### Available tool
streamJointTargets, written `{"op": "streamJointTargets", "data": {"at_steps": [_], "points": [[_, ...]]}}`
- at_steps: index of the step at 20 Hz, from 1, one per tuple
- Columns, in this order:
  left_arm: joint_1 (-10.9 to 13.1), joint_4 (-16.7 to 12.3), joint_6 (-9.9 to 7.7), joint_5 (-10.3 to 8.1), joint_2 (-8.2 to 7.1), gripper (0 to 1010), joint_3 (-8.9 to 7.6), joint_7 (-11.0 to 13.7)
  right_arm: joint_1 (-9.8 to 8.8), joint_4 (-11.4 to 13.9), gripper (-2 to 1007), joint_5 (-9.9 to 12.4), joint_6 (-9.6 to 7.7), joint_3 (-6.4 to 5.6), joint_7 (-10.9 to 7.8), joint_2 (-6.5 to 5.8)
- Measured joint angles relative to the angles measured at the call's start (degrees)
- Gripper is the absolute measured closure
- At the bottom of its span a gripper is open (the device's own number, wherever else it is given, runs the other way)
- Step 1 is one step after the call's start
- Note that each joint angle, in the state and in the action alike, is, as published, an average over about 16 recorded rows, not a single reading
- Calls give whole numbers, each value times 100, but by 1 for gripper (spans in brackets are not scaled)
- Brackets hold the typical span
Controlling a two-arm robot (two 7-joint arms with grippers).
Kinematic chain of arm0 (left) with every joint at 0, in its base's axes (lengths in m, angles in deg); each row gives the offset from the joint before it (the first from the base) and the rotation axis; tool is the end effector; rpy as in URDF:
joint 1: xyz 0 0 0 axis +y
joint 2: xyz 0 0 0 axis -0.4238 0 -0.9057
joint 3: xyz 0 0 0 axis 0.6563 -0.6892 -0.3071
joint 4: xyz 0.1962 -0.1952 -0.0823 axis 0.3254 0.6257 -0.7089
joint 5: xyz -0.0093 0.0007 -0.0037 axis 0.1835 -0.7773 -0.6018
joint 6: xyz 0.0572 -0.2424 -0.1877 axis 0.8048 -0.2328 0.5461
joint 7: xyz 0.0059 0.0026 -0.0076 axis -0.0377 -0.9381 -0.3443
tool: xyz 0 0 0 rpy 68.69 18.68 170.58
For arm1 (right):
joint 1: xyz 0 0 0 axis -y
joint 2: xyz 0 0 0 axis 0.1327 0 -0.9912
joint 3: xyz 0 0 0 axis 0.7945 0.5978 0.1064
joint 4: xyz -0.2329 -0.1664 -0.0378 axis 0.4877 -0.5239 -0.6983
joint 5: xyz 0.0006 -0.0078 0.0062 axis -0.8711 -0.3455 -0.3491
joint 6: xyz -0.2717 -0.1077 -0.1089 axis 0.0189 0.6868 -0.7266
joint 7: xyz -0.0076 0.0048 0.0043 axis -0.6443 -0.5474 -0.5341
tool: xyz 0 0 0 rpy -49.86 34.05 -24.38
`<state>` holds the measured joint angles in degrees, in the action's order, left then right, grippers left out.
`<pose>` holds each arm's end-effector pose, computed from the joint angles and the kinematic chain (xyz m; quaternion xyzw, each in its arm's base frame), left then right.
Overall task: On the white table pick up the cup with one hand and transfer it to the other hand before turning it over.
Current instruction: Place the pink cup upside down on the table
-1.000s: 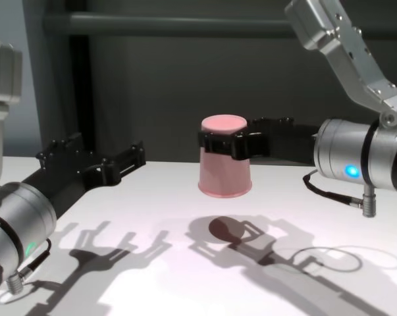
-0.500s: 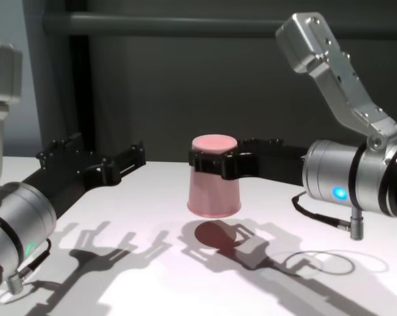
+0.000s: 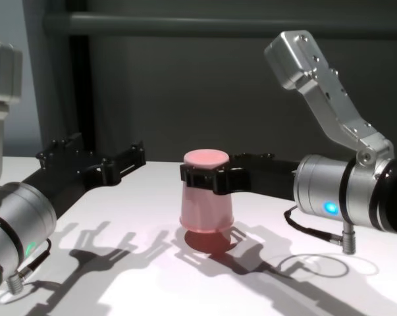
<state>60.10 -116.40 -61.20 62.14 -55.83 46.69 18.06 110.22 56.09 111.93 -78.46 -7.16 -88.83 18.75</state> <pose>0.3434 -0.0197 -0.3172 -0.0091 -0.0186 0.5938 0.8044 0.4071 0.0895 -0.2617 -0.0794 0.0510 -0.3979 0.9125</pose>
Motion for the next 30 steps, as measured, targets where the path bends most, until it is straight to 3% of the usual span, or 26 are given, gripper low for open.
{"op": "streamJointTargets", "data": {"at_steps": [17, 30], "points": [[0, 0, 0, 0, 0, 7, 0, 0, -97, -52, 244, -158, -161, -118, -223, 67], [0, 0, 0, 0, 0, 7, 0, 0, -205, -29, 56, -221, -216, -334, -311, 110]]}}
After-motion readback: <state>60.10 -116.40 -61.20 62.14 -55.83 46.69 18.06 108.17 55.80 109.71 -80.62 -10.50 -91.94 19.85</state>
